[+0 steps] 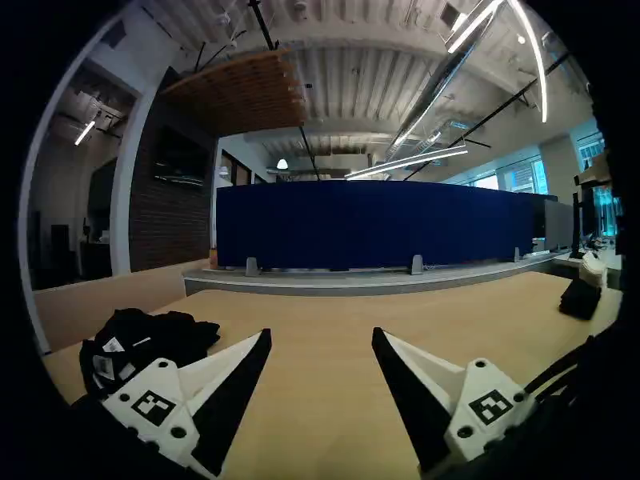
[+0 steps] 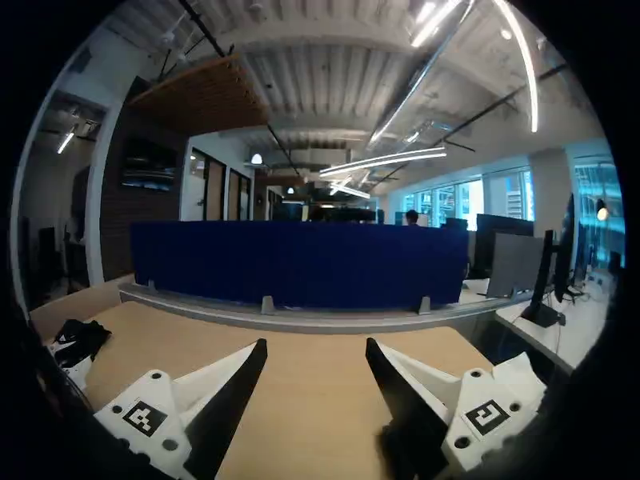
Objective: Fold towel
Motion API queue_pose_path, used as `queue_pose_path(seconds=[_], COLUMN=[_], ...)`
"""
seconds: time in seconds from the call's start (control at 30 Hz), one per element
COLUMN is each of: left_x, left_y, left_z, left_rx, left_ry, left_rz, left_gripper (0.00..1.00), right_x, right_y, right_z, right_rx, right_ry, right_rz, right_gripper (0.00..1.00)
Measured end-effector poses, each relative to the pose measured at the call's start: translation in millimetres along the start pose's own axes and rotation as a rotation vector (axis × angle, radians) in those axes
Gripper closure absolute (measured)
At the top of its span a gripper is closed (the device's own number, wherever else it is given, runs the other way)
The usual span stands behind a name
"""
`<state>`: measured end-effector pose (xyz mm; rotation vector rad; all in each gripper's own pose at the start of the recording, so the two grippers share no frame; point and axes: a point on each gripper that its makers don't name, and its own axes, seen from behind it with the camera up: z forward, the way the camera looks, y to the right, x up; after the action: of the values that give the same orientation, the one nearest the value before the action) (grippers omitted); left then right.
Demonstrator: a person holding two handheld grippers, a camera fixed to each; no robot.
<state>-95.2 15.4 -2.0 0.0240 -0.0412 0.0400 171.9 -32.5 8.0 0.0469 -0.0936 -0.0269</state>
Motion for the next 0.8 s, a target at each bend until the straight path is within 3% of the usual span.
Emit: queue_pose_path(seconds=[0.2,0.5,0.8], left_x=[0,0,1], left_y=[-0.7,-1.7,-1.9], left_z=[0.1,0.8,1.4], left_rx=[0.000,0.000,0.000], left_ry=[0.000,0.000,0.000], left_rz=[0.000,0.001,0.000], left_gripper=[0.06,0.06,0.06], right_x=[7,-5,-43], right_y=[16,53,64], right_z=[-7.8,-14.6,-9.3], right_rx=[-0.024,-0.077,-0.069], right_ry=[0.042,0.088,0.101], right_rz=[0.007,0.080,0.099], right_gripper=[0.04,0.04,0.04])
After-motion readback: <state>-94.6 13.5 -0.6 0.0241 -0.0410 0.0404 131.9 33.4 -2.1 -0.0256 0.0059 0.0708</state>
